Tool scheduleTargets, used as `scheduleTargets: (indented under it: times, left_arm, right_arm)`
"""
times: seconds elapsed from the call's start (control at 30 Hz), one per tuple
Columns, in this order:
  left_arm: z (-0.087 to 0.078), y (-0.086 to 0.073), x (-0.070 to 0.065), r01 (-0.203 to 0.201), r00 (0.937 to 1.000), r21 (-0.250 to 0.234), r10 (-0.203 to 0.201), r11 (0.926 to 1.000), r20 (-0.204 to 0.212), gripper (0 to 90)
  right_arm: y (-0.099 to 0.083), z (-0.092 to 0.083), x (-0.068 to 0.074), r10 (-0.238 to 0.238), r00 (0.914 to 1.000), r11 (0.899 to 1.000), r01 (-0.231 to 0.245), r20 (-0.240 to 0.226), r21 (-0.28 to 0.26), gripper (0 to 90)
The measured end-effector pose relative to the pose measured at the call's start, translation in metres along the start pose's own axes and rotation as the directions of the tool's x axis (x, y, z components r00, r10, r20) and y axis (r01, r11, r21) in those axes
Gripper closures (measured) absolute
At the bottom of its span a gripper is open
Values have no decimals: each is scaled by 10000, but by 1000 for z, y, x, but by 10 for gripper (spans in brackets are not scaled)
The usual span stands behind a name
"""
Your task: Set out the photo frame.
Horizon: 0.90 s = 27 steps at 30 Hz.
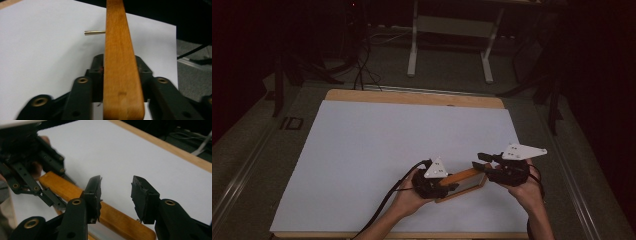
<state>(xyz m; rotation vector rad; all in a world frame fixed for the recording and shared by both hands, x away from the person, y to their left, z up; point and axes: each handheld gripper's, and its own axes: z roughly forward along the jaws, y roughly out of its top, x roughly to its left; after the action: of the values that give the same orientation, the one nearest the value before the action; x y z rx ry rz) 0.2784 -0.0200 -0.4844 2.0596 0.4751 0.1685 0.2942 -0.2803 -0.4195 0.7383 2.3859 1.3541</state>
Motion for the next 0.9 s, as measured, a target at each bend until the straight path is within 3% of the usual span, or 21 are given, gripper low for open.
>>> scheduleTargets:
  times: [0.17,0.3,0.4,0.6,0.67,0.87,0.9]
  left_arm:
    - [-5,-18,-1,432,9991,56,-432,9990,-38,508]
    - [-6,-30,-2,554,9983,217,-549,9982,-216,510]
    - [-6,-38,-3,588,9980,308,-582,9978,-227,581]
    - [-2,-42,-6,207,9995,443,-196,9988,-245,671]
    - [-2,-41,-6,26,9991,481,-5,9988,-426,684]
    - [-3,-32,-2,-119,9997,741,136,9972,-218,688]
    - [-4,-28,-1,-342,9991,834,360,9959,-204,688]
  right_arm:
    - [-4,7,2,-144,9998,9992,149,-116,363,594]
    - [-6,9,3,-136,9999,9990,141,-106,434,593]
    - [-7,10,3,-148,9999,9986,152,-90,498,593]
    - [-6,10,2,-185,9996,9986,194,-203,491,592]
    - [-6,10,2,-279,9988,9986,296,-394,441,590]
    - [-6,10,4,-509,9947,9976,547,-893,416,577]
    - [-5,9,3,-528,9932,9975,573,-1042,413,565]
